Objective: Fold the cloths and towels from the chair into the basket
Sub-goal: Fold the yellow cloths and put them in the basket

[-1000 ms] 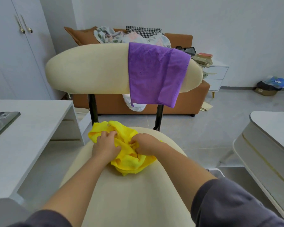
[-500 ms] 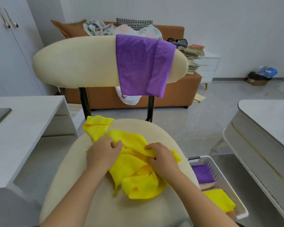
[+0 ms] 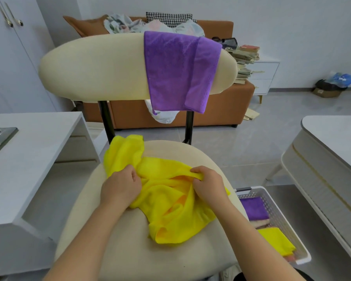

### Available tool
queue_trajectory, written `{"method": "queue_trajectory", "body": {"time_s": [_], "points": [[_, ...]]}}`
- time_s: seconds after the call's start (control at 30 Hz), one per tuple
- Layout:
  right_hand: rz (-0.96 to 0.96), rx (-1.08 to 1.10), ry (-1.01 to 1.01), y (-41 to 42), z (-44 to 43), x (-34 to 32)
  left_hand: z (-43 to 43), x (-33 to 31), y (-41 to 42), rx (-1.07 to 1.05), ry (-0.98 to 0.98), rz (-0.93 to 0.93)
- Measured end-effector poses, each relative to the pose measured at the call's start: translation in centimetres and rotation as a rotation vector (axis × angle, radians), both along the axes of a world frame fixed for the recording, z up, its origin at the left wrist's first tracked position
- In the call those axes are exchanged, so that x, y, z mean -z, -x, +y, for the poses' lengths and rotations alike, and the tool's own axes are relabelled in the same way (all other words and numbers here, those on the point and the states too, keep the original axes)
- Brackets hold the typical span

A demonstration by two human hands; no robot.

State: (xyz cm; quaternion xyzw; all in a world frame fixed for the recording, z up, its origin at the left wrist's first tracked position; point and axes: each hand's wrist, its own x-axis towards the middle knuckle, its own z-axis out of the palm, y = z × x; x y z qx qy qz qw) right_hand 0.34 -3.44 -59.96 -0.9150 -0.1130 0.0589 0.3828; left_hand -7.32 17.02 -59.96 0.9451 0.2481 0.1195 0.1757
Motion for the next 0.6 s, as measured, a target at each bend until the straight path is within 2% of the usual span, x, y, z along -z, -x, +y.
{"method": "queue_trajectory", "body": {"time_s": [0.07, 0.17, 0.3, 0.43, 0.5, 0.6], "points": [[0.016, 0.001, -0.005, 0.3, -0.4, -0.3, -0.4, -0.6, 0.3, -0.065, 0.035, 0.034], [0.043, 0.014, -0.019, 0.7, -0.9, -0.5, 0.0, -0.4, 0.5, -0.111, -0.137, 0.063], [0.073, 0.038, -0.066, 0.8, -1.1, -0.5, 0.1, 0.1, 0.1, -0.102, -0.085, 0.292], [0.105, 0.048, -0.097, 0.6, -1.2, -0.5, 0.4, 0.1, -0.2, 0.111, -0.053, 0.189], [0.129, 0.043, -0.113, 0.4, -1.3, -0.8, 0.9, 0.3, 0.0, 0.185, -0.098, 0.18], [0.158, 0.031, -0.125, 0.1, -1.4, -1.0, 1.8, 0.8, 0.4, -0.06, -0.229, 0.102]]}}
